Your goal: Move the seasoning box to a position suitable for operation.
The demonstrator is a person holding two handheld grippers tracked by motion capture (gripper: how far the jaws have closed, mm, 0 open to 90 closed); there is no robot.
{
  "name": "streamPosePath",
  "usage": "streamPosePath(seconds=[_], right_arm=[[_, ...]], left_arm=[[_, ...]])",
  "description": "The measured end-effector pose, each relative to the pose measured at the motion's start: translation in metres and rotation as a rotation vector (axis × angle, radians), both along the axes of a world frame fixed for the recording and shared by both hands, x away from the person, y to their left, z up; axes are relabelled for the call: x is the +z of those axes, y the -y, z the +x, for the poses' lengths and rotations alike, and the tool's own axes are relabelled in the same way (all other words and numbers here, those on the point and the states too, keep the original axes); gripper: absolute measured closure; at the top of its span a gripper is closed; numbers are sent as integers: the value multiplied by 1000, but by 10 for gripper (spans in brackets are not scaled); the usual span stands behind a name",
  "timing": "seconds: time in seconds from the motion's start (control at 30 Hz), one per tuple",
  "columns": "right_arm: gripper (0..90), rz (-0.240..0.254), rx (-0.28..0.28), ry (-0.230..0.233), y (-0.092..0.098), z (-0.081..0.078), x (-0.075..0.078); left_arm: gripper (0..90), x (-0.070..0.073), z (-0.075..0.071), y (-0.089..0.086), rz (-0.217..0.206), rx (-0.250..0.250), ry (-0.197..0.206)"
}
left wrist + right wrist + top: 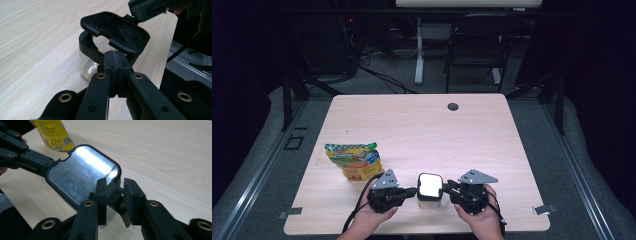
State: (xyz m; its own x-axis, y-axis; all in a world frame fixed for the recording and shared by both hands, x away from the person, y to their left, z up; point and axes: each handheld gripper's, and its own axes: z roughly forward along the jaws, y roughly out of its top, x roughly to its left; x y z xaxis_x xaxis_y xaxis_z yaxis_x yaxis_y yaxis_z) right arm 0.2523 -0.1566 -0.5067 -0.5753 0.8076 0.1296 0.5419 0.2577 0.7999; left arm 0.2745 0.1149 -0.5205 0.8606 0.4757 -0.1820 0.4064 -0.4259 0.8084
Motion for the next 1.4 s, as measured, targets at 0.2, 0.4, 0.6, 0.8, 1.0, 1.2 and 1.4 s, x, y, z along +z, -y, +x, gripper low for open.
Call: streamPosePath(seconds=[0.2, 0.4, 0.6, 0.8, 1.0, 1.2, 1.4], right_arm=[[658, -8, 24, 35, -3, -7, 2], [614, -21, 37, 43, -3, -12, 2], [570, -31, 51, 54, -3, -17, 2], [547, -50, 73, 64, -5, -22, 2], [520, -80, 99, 87, -12, -26, 2], [510, -122, 113, 117, -20, -29, 2], [488, -149, 104, 136, -28, -29, -1]], left_arm=[[896, 3, 1, 2, -7, -9, 9], [891, 7, 0, 6, -11, -18, 12], [890, 9, 1, 9, -9, -20, 18], [891, 12, 3, 12, -25, -27, 19], [892, 15, 3, 13, -18, -31, 23], [891, 17, 2, 14, -31, -33, 31], [891, 18, 2, 15, -39, -36, 33]])
